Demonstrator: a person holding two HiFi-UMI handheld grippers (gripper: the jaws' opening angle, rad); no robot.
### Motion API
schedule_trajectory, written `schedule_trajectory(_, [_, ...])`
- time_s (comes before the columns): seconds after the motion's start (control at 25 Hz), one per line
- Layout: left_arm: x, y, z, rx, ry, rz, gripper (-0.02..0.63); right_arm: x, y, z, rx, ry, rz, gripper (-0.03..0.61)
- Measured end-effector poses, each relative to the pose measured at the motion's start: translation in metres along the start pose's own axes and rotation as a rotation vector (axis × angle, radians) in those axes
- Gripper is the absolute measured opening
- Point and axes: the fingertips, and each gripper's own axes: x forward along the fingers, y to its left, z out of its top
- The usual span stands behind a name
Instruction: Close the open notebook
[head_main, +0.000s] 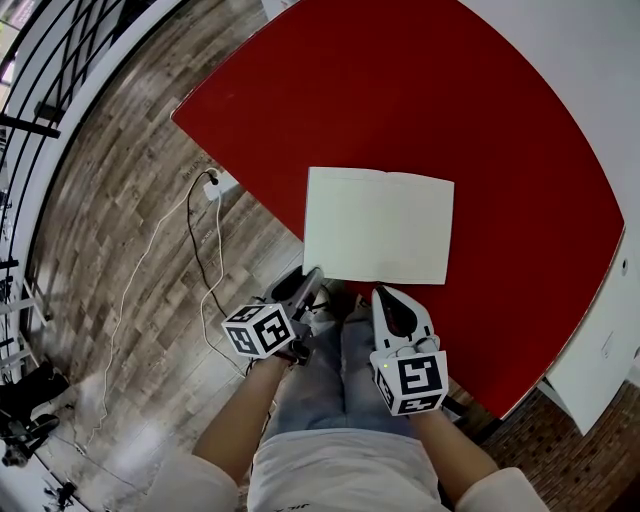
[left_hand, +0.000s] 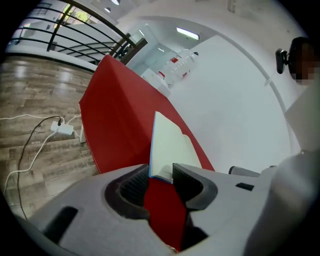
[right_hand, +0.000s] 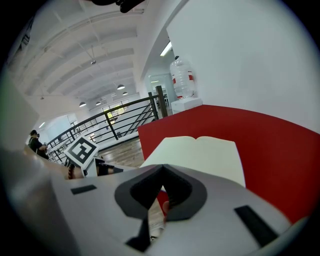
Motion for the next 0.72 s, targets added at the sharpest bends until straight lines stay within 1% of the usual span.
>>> schedule_trajectory(0.08, [-0.001, 0.003, 0.003, 0.004, 0.002, 0.011, 0.093, 0.001, -0.001, -0.001, 0.001, 0.002, 0.000, 0.005])
schedule_trajectory(0.16, [-0.002, 0.003, 0.004, 0.002, 0.012, 0.013, 0.061, 0.002, -0.003, -0.001, 0.004, 0.004, 0.001, 0.005])
schedule_trajectory(0.4, [-0.007, 0.000, 0.006, 0.005, 0.006, 0.029, 0.032, 0.001, 0.001, 0.001, 0.004, -0.006, 0.006, 0.005])
schedule_trajectory(0.48, [-0.009, -0.002, 0.011, 0.027, 0.001, 0.040, 0.031, 0.002, 0.000, 0.001, 0.004, -0.007, 0.003, 0.005])
schedule_trajectory(0.56, [-0.014, -0.012, 0.021, 0.091, -0.008, 0.058, 0.031, 0.001, -0.004, 0.000, 0.008, -0.009, -0.007, 0.005])
schedule_trajectory(0.72, [-0.025, -0.058, 0.050, 0.288, -0.030, 0.071, 0.028, -0.005, -0.016, 0.007, 0.034, -0.029, -0.035, 0.005])
